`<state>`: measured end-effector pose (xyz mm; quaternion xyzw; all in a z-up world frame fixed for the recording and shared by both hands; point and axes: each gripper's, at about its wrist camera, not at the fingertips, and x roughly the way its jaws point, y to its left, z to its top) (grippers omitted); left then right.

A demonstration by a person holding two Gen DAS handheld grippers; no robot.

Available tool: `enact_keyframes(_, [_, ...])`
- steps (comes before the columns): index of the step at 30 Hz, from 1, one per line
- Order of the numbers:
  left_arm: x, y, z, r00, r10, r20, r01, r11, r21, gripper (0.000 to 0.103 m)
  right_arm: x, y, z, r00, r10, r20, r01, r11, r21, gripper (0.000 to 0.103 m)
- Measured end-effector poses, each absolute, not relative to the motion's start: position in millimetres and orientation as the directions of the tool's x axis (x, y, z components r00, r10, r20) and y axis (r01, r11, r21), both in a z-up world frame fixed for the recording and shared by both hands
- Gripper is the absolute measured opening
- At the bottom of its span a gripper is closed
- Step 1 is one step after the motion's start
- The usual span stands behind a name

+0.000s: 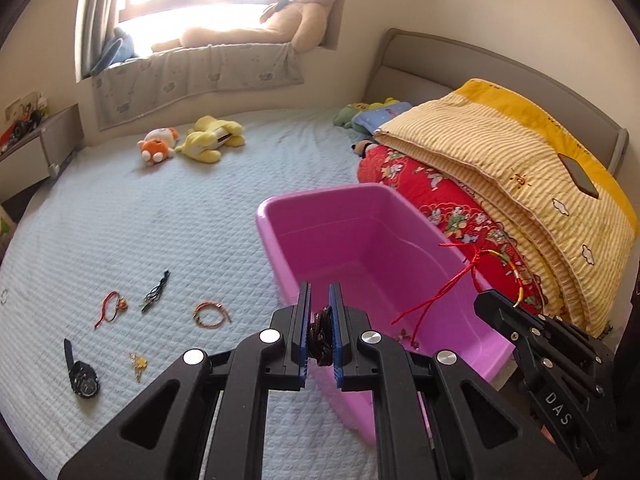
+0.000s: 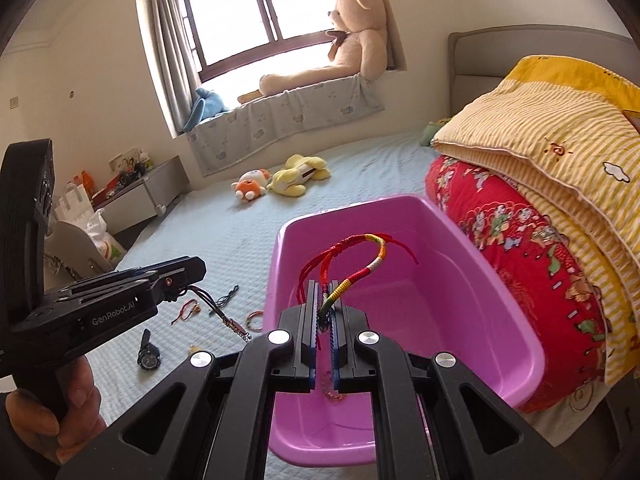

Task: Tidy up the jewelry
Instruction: 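Carry the leather cord and red-string bracelet over the pink tub with both tools, then open both tools to drop the cord and bracelet into the tub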

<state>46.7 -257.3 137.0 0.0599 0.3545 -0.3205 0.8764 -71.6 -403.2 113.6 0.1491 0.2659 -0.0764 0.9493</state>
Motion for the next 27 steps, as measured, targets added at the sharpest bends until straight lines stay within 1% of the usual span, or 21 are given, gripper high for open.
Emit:
enact_keyframes(4, [44, -293, 144, 0.523, -0.548, -0.653, 0.654, 0.749, -0.105, 0.009, -73, -430, 112, 0.836, -0.1, -0.54, 0.272, 0.929, 0.249, 0.005])
enact_keyframes(8, [47, -321, 137, 0.506, -0.542, -0.671, 0.674, 0.734, -0.085, 0.009, -69, -450, 98, 0.806, -0.115, -0.58, 0.311, 0.917, 0.251, 0.005])
enact_keyframes(12, [57, -339, 116, 0.478, -0.508, -0.716, 0.677, 0.733, -0.069, 0.01, -58, -462, 76, 0.767, -0.097, -0.634, 0.334, 0.904, 0.266, 0.005])
enact_keyframes(16, [75, -352, 84, 0.413, -0.445, -0.794, 0.665, 0.743, -0.071, 0.01, -46, -468, 52, 0.709, -0.05, -0.704, 0.347, 0.893, 0.287, 0.005])
enact_keyframes(18, [83, -354, 68, 0.368, -0.412, -0.834, 0.653, 0.753, -0.084, 0.01, -42, -467, 44, 0.685, -0.046, -0.727, 0.355, 0.892, 0.278, 0.011])
enact_keyframes(19, [87, -354, 61, 0.351, -0.398, -0.848, 0.645, 0.759, -0.09, 0.01, -42, -467, 42, 0.681, -0.049, -0.73, 0.358, 0.893, 0.273, 0.018])
enact_keyframes(20, [89, -354, 55, 0.339, -0.384, -0.859, 0.64, 0.763, -0.089, 0.011, -42, -466, 41, 0.679, -0.053, -0.733, 0.359, 0.894, 0.268, 0.027])
enact_keyframes(21, [89, -354, 50, 0.335, -0.369, -0.867, 0.637, 0.767, -0.081, 0.014, -42, -466, 40, 0.675, -0.056, -0.735, 0.362, 0.894, 0.264, 0.034])
enact_keyframes(22, [90, -354, 47, 0.333, -0.355, -0.873, 0.633, 0.771, -0.072, 0.03, -42, -466, 40, 0.673, -0.057, -0.738, 0.365, 0.893, 0.264, 0.047])
enact_keyframes(23, [90, -353, 46, 0.334, -0.341, -0.879, 0.627, 0.777, -0.064, 0.055, -43, -467, 41, 0.676, -0.058, -0.735, 0.365, 0.892, 0.265, 0.051])
enact_keyframes(24, [91, -352, 46, 0.342, -0.332, -0.879, 0.615, 0.786, -0.058, 0.072, -45, -466, 42, 0.68, -0.066, -0.73, 0.369, 0.892, 0.263, 0.052])
enact_keyframes(25, [91, -348, 49, 0.362, -0.343, -0.867, 0.602, 0.796, -0.063, 0.093, -47, -467, 43, 0.681, -0.079, -0.728, 0.376, 0.891, 0.254, 0.053])
enact_keyframes(27, [91, -341, 58, 0.396, -0.371, -0.84, 0.589, 0.804, -0.077, 0.093, -50, -467, 46, 0.681, -0.099, -0.725, 0.388, 0.889, 0.243, 0.056])
